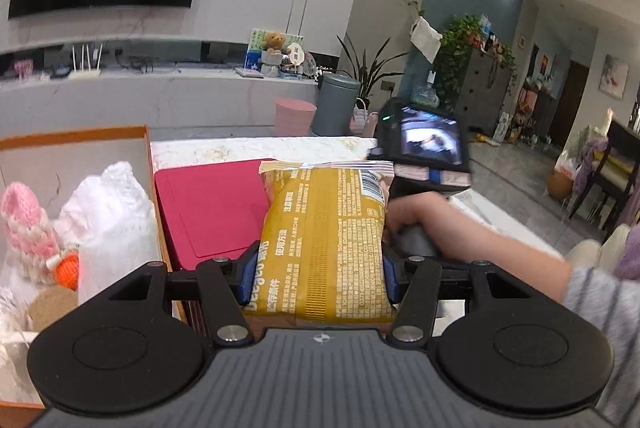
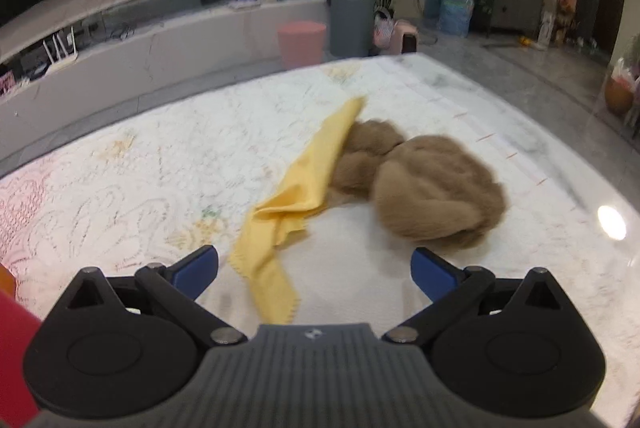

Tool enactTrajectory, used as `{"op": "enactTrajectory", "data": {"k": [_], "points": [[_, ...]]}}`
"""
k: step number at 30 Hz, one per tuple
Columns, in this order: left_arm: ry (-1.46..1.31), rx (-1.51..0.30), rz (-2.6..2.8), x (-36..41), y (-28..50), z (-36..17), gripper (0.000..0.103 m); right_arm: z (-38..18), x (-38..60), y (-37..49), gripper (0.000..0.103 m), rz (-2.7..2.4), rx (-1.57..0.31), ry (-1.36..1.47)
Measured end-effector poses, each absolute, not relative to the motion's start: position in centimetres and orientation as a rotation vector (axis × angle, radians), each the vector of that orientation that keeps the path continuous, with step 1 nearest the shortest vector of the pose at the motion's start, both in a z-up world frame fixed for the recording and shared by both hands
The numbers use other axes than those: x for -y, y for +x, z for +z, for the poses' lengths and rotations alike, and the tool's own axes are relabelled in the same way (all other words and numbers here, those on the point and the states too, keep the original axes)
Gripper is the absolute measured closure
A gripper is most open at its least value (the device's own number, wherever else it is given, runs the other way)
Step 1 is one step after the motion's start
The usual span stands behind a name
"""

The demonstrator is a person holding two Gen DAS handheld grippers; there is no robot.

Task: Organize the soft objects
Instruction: 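Grasp the yellow cloth with the right gripper while the left gripper holds the snack bag, then lift the yellow cloth with the right gripper while the left gripper raises the snack bag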

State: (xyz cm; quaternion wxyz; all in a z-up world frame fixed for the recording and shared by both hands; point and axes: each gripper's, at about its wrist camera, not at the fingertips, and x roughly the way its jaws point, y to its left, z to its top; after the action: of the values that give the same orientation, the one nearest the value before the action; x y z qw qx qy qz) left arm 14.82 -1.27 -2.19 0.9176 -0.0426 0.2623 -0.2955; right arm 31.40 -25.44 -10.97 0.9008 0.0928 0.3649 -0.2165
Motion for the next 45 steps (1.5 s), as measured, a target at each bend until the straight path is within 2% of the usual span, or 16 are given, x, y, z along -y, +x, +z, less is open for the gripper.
{"op": "enactTrajectory", "data": {"k": [5, 6, 7, 9, 11, 13, 14, 15, 19, 32, 38, 42, 44, 45], "points": [[-0.085, -0.537, -0.601, 0.3, 14.5, -2.4, 0.039, -12.3, 23.9, 33.0, 0.004, -0.413, -0.776, 0.168], [-0.107, -0.557, -0.613, 0.0, 14.8, -2.4, 0.039, -12.7, 23.9, 33.1, 0.009, -0.418, -0.790, 0.172], [-0.137, -0.573, -0.626, -0.3, 15.0, -2.4, 0.039, -13.2, 23.8, 33.1, 0.018, -0.417, -0.805, 0.177], [-0.176, -0.582, -0.634, -0.9, 15.2, -2.3, 0.039, -13.8, 23.6, 32.7, 0.020, -0.409, -0.788, 0.162], [-0.168, -0.567, -0.617, -1.1, 15.2, -2.1, 0.039, -13.9, 23.4, 32.4, 0.027, -0.389, -0.765, 0.131], [-0.153, -0.557, -0.605, -1.3, 15.1, -2.1, 0.039, -13.7, 23.1, 32.1, 0.058, -0.356, -0.750, 0.112], [-0.155, -0.561, -0.607, -1.3, 15.1, -2.1, 0.039, -13.6, 22.9, 32.0, 0.068, -0.339, -0.751, 0.097], [-0.160, -0.567, -0.611, -1.3, 15.2, -2.2, 0.039, -13.5, 22.8, 31.9, 0.084, -0.323, -0.757, 0.078], [-0.147, -0.569, -0.611, -0.8, 15.1, -2.2, 0.039, -13.3, 23.1, 31.7, 0.099, -0.278, -0.795, 0.044], [-0.188, -0.602, -0.617, -1.2, 15.8, -2.3, 0.039, -11.1, 28.0, 25.4, 0.102, -0.178, -0.920, 0.177], [-0.149, -0.589, -0.609, -0.7, 15.4, -2.4, 0.039, -11.2, 29.2, 22.4, 0.103, -0.168, -0.967, 0.070], [-0.140, -0.586, -0.609, -0.6, 15.3, -2.4, 0.039, -10.6, 29.5, 21.8, 0.094, -0.156, -0.906, 0.027], [-0.138, -0.585, -0.610, -0.6, 15.3, -2.4, 0.039, -10.6, 29.7, 22.1, 0.066, -0.147, -0.897, 0.044], [-0.138, -0.585, -0.610, -0.6, 15.3, -2.4, 0.039, -10.6, 29.8, 22.3, 0.046, -0.157, -0.887, 0.049]]}}
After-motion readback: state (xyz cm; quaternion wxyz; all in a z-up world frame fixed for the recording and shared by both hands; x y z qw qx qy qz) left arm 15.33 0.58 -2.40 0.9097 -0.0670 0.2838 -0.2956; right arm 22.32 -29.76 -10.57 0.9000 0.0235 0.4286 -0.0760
